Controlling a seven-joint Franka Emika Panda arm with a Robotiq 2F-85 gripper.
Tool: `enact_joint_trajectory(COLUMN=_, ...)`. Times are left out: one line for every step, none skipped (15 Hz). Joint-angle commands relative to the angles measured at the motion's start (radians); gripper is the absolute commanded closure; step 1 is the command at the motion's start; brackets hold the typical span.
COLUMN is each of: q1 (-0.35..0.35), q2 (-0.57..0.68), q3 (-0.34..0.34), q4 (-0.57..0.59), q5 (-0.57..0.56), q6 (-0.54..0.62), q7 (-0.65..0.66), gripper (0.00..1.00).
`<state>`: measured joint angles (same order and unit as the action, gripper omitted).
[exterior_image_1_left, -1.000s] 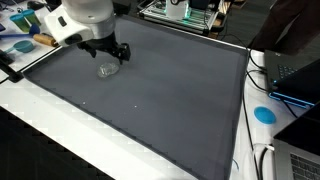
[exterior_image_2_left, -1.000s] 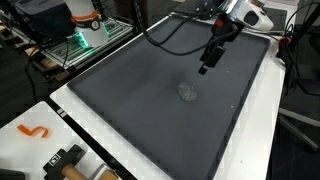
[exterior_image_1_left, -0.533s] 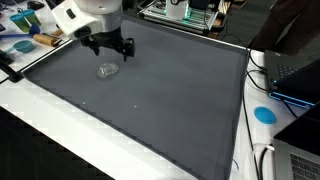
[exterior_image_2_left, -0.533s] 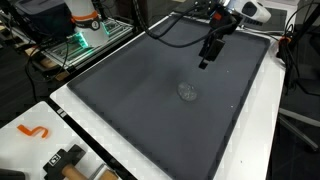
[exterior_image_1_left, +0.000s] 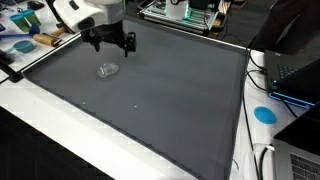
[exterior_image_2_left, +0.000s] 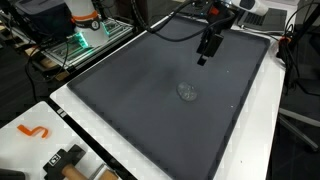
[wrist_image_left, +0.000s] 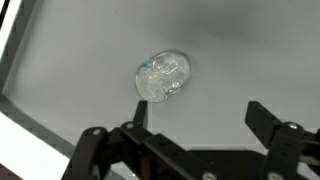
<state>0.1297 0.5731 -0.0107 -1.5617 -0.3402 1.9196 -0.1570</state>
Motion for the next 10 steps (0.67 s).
enact_joint_trajectory(q1=-0.018, q2=-0.049, q3=0.009, q4=-0.065, q5=-0.015, q6=0.035, q7=-0.002, gripper=0.0)
enact_joint_trajectory(q1=-0.02, q2=-0.052, q3=0.008, q4=-0.067, q5=-0.013, q6=0.037, q7=0.001, gripper=0.0)
enact_joint_trajectory(q1=-0.025, q2=-0.056, q3=0.009, q4=-0.069, q5=-0.01, q6=0.039, q7=-0.002, gripper=0.0)
enact_joint_trajectory(q1=-0.028, q2=-0.058, q3=0.008, q4=-0.069, q5=-0.007, q6=0.04, q7=0.001, gripper=0.0)
enact_joint_trajectory(q1=-0.032, q2=-0.059, q3=0.008, q4=-0.066, q5=-0.002, q6=0.037, q7=0.002, gripper=0.0)
enact_joint_trajectory(q1=-0.038, q2=-0.061, q3=0.009, q4=-0.063, q5=0.007, q6=0.033, q7=0.005, gripper=0.0)
enact_joint_trajectory(q1=-0.04, q2=-0.06, q3=0.007, q4=-0.057, q5=0.015, q6=0.027, q7=0.018, gripper=0.0)
enact_joint_trajectory(q1=-0.046, q2=-0.06, q3=0.007, q4=-0.052, q5=0.025, q6=0.021, q7=0.024, gripper=0.0)
enact_joint_trajectory(q1=-0.051, q2=-0.06, q3=0.006, q4=-0.049, q5=0.034, q6=0.021, q7=0.038, gripper=0.0)
enact_joint_trajectory(q1=-0.056, q2=-0.057, q3=0.005, q4=-0.04, q5=0.053, q6=0.011, q7=0.063, gripper=0.0)
